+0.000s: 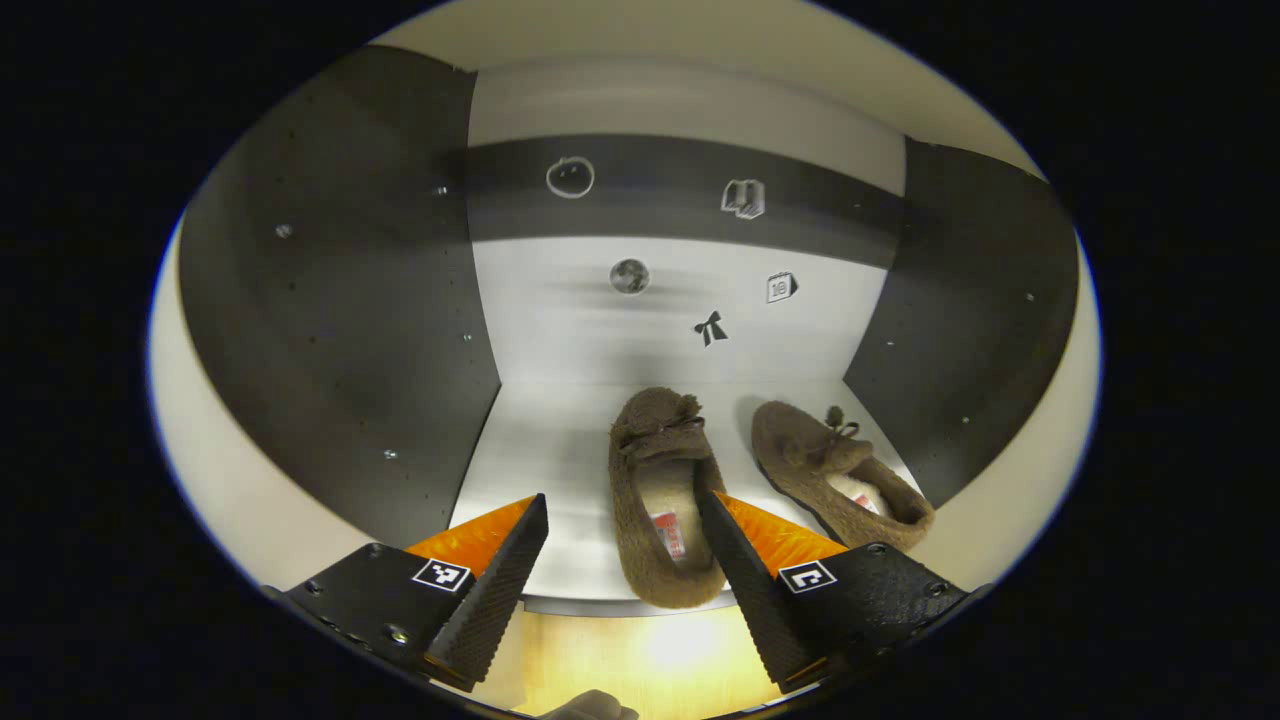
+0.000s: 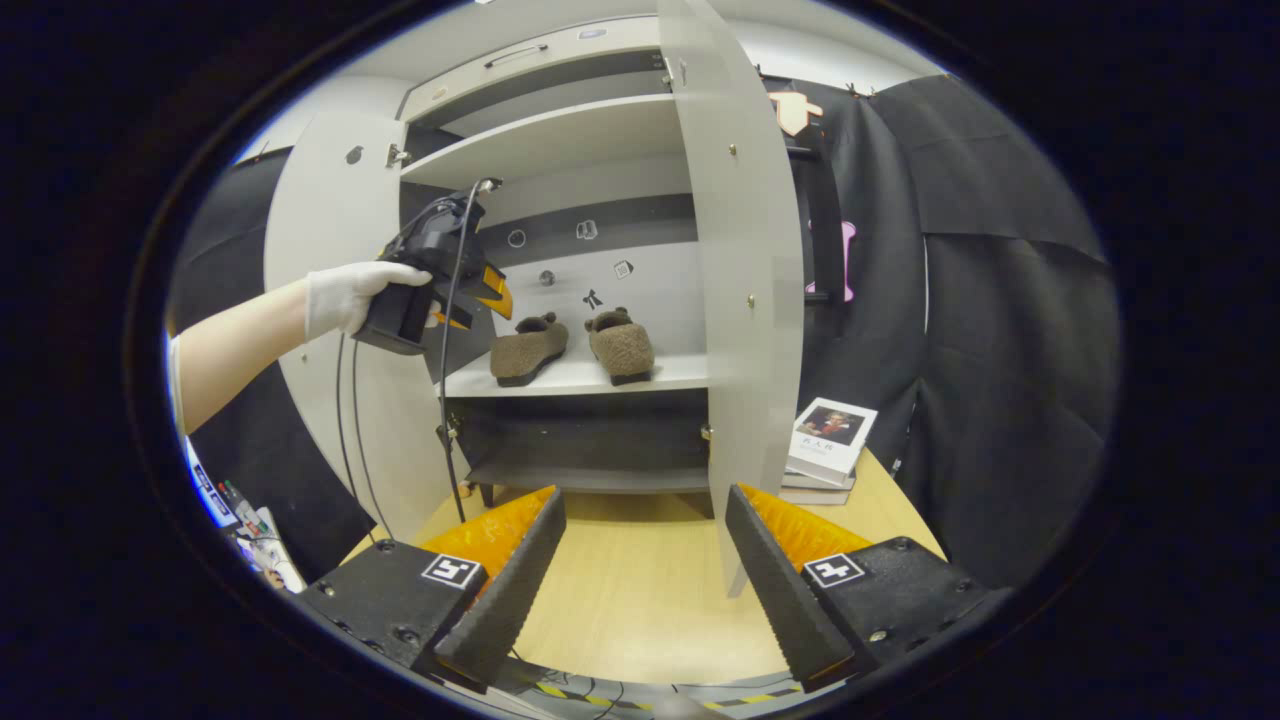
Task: Grab one shoe with the right hand and put it into the shoe cabinet, grab the other shoe with the left hand and put it into the shoe cabinet; then close the right door with the right hand and the left door with the left hand.
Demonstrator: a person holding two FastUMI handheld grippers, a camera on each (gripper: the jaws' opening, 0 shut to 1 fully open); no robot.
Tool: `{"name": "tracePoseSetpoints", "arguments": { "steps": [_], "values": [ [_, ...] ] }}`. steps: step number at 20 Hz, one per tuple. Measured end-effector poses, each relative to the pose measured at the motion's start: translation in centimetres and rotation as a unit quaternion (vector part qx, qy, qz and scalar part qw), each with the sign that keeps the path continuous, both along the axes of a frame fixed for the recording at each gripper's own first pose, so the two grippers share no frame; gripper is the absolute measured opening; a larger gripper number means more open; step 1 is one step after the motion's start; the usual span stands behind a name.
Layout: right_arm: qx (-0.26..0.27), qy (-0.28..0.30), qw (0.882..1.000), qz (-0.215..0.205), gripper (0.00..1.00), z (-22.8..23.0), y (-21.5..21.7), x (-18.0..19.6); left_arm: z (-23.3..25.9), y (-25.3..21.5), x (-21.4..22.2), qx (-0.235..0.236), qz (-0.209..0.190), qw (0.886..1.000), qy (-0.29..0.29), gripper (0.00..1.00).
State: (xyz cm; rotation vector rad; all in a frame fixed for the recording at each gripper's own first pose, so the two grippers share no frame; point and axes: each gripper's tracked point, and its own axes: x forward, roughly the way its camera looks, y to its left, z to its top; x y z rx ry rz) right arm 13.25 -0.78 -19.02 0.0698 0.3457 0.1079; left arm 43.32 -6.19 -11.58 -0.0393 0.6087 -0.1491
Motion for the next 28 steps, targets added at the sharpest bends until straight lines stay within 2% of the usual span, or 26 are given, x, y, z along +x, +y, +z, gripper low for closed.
{"name": "tracePoseSetpoints", "arguments": {
  "steps": [5,9,14,18,21,23,28],
  "values": [
    [-0.003,-0.021,1.000,-0.009,1.00,1.2,0.2,-0.7,4.2,0.8,-6.7,0.018,-0.010,0.996,-0.086,0.96],
    [-0.004,-0.039,0.999,-0.019,1.00,2.6,0.5,-1.2,5.4,1.5,-13.1,0.021,-0.009,0.989,-0.146,0.96],
    [-0.015,-0.078,0.996,-0.030,1.00,5.8,1.2,-2.4,6.3,3.8,-20.9,0.019,0.027,0.978,-0.206,0.97],
    [-0.021,-0.093,0.995,-0.033,1.00,7.3,2.2,-3.2,6.0,7.1,-27.1,0.048,0.060,0.967,-0.243,0.97],
    [-0.019,-0.099,0.994,-0.032,1.00,7.8,3.1,-3.7,6.6,9.3,-31.5,0.059,0.093,0.953,-0.281,0.97],
    [-0.018,-0.098,0.995,-0.030,1.00,7.8,3.6,-3.9,6.3,10.1,-33.7,0.061,0.108,0.950,-0.286,0.97],
    [-0.026,-0.106,0.993,-0.034,1.00,8.8,3.0,-3.6,5.6,9.3,-34.9,0.046,0.099,0.955,-0.275,0.96]
  ]
}}
